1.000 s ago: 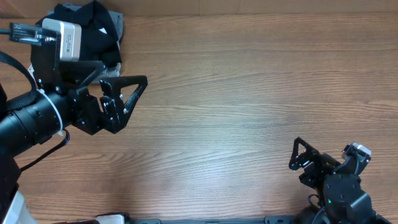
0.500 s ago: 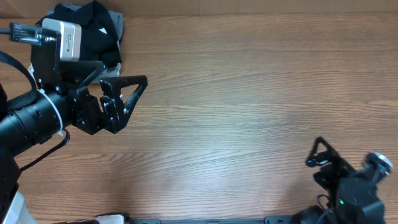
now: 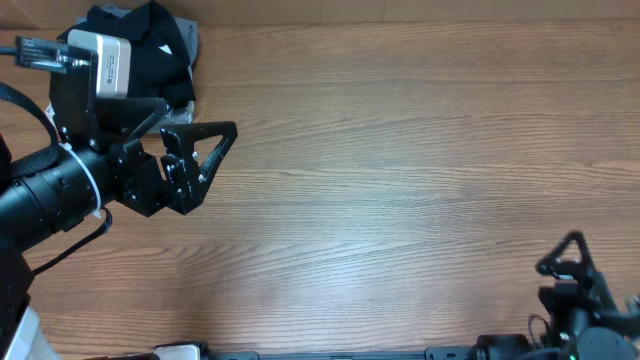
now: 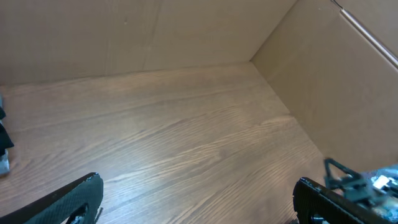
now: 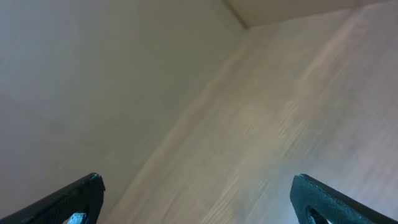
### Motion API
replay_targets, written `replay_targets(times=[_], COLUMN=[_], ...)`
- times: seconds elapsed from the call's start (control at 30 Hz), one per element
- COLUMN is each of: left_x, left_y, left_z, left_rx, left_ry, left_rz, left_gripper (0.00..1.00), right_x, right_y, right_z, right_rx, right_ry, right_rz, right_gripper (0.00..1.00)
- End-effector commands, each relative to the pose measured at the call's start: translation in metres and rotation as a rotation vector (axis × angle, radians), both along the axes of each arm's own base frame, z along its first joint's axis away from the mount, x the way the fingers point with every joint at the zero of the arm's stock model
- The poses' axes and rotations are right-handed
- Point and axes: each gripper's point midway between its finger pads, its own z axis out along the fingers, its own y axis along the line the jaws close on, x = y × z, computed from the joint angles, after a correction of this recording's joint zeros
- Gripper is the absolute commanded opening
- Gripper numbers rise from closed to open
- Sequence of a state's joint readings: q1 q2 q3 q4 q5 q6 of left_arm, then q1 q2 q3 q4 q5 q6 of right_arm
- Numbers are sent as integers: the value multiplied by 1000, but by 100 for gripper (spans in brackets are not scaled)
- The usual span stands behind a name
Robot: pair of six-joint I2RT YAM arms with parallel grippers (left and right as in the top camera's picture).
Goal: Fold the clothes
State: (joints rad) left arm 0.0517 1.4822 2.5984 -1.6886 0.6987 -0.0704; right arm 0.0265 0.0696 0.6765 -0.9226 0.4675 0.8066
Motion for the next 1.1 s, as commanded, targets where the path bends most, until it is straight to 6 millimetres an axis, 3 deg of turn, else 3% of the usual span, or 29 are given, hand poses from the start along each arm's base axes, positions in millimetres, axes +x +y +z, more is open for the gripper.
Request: replay_targets(times=[0.0,0.03,0.1,0.33,0.5,0.7,0.93,1.07], left_x=[-1,-1,-1,0,0,0,0,0], left_y=[-1,-1,-1,-1,-1,-1,-1,-1], left_z=[1,1,1,1,1,1,1,1], left_rx=[17,17,17,17,17,17,17,17], left_ry=[-18,-18,-18,-17,-17,-17,-16,-16], left_rz=[-13,-13,-13,-13,-13,-13,-13,-13], left_gripper=[100,100,100,100,100,100,100,100], right_x=[35,52,66,90,96,99,100,100], right_y=[29,42,53,65,67,75,75,76], right_z=[-22,-28,-34,-51,-72,-72,-92,-92], right_rx=[-144,-175,-207,-311,-433,-594,-573,-573], right_ry=[-9,-55,-97,-193,-144,-156,-91,-94], right_rz=[210,289,354,419,442,486,510,515], right_gripper=[100,100,100,100,100,100,100,100])
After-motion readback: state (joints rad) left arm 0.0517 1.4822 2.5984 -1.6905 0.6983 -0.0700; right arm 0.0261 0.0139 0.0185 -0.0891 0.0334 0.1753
